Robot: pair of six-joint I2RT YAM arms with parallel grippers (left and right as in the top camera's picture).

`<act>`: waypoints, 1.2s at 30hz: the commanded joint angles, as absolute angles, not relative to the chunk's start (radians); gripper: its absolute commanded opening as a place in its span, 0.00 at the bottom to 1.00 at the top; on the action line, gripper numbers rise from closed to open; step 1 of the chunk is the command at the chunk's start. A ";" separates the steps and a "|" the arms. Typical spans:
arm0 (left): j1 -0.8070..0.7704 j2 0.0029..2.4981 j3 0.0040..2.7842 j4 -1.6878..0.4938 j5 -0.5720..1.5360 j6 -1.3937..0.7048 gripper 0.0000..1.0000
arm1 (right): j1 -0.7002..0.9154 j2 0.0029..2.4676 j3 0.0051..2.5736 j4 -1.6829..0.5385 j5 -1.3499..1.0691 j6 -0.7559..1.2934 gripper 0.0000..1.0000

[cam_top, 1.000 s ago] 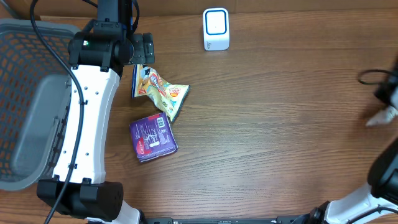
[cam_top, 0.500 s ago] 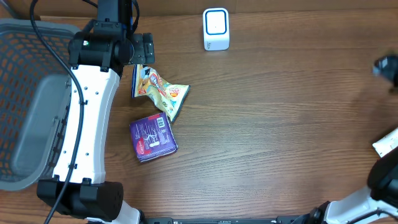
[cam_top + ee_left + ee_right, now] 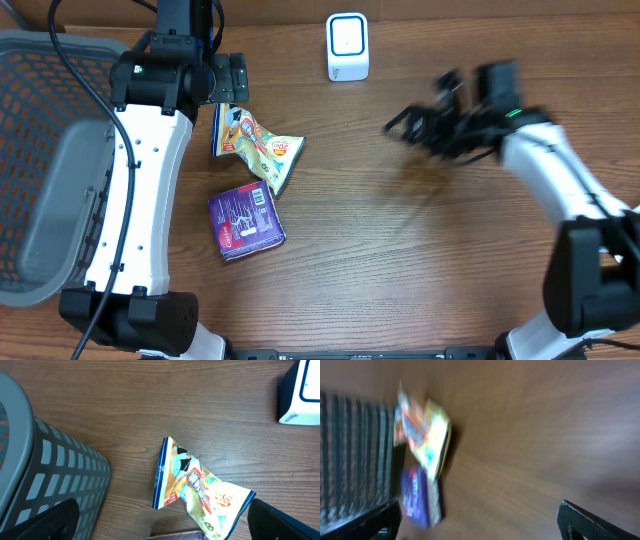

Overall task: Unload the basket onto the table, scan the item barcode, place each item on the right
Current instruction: 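Reach the right gripper to the yellow-blue snack bag and grasp it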

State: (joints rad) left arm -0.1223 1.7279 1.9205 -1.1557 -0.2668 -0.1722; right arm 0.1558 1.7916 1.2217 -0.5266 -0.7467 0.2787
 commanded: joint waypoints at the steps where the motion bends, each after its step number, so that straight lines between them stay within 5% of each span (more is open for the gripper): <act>1: -0.118 1.720 1.939 -1.155 -0.280 -0.153 1.00 | 0.251 1.765 1.142 -0.387 -0.829 0.460 1.00; 7: -0.118 1.720 1.939 -1.160 -0.262 -0.154 1.00 | 0.377 1.842 1.028 -0.001 -0.828 0.709 1.00; 17: -0.115 1.721 1.939 -1.216 -0.325 -0.153 1.00 | 0.485 2.090 1.029 0.315 -0.785 0.893 1.00; 33: -0.115 1.721 1.939 -1.295 -0.410 -0.158 1.00 | 0.623 2.373 1.338 0.267 -0.439 1.025 1.00; 34: -0.115 1.721 1.939 -1.305 -0.410 -0.158 1.00 | 0.623 2.392 1.364 0.256 -0.420 1.025 0.98; 36: -0.115 1.721 1.939 -1.320 -0.410 -0.157 1.00 | 0.622 2.414 1.392 0.244 -0.400 1.021 0.72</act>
